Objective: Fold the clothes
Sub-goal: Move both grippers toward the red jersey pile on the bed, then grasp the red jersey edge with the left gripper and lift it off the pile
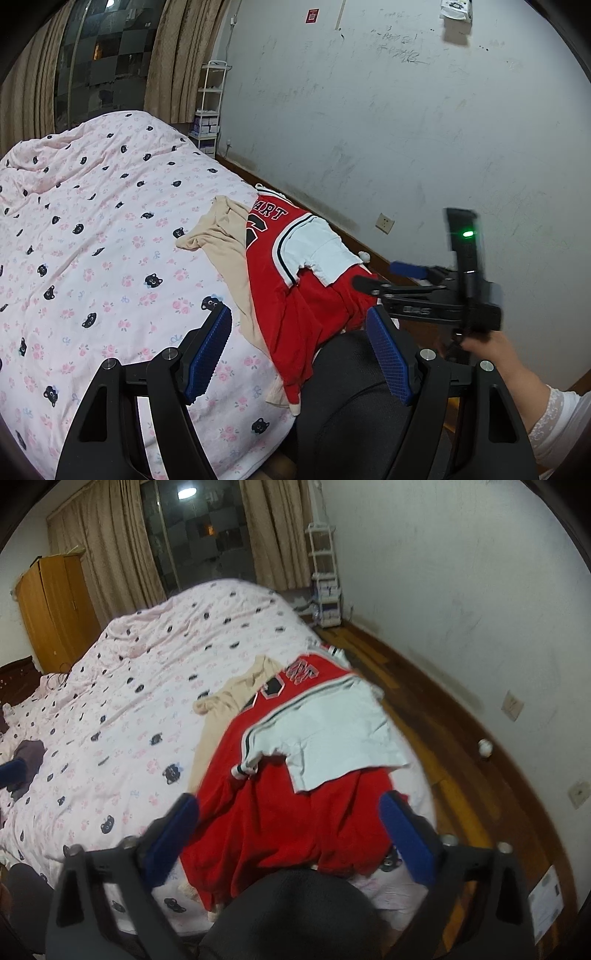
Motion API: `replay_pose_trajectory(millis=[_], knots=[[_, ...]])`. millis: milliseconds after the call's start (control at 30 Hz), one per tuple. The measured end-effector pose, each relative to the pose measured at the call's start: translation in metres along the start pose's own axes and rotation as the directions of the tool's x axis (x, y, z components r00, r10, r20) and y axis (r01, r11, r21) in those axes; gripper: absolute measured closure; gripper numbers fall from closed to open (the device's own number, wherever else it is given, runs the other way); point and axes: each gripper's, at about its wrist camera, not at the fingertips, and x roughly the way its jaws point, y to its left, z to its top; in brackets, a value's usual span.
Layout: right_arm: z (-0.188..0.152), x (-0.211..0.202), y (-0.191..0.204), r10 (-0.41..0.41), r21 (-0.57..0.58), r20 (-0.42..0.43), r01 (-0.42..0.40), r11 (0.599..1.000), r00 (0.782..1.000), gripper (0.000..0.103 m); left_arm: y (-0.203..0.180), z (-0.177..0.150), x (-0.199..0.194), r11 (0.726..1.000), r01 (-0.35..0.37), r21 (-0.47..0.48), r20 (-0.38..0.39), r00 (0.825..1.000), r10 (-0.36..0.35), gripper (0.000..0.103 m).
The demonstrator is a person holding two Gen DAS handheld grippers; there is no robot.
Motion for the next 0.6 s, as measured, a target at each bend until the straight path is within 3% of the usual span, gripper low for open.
replay_pose_trajectory(millis=[67, 233, 467, 600], knots=[[-0.002, 0.019, 0.002, 0.004, -0.021, -0.042, -0.005, 1.000, 0.999, 0.034, 0.000, 0.001, 0.005, 1.000, -0.007, 0.005, -0.005, 1.000, 0.007, 0.032], [-0.005, 0.053, 0.005, -0.027, -0.041, -0.072, 0.024, 0.999, 0.997, 0.035, 0.000, 0.008, 0.031, 0.999, -0.003, 0.048, -0.020, 1.000, 0.004, 0.032], [-0.006, 0.060, -0.008, -0.036, -0.011, -0.079, 0.036, 0.999, 0.996, 0.035, -0.002, 0.011, 0.111, 0.993, 0.043, 0.108, -0.100, 0.994, -0.032, 0.032], [-0.006, 0.059, -0.020, -0.036, 0.009, -0.085, 0.036, 0.999, 0.996, 0.035, -0.002, 0.008, 0.148, 0.991, 0.095, 0.097, -0.151, 0.985, -0.079, 0.032]])
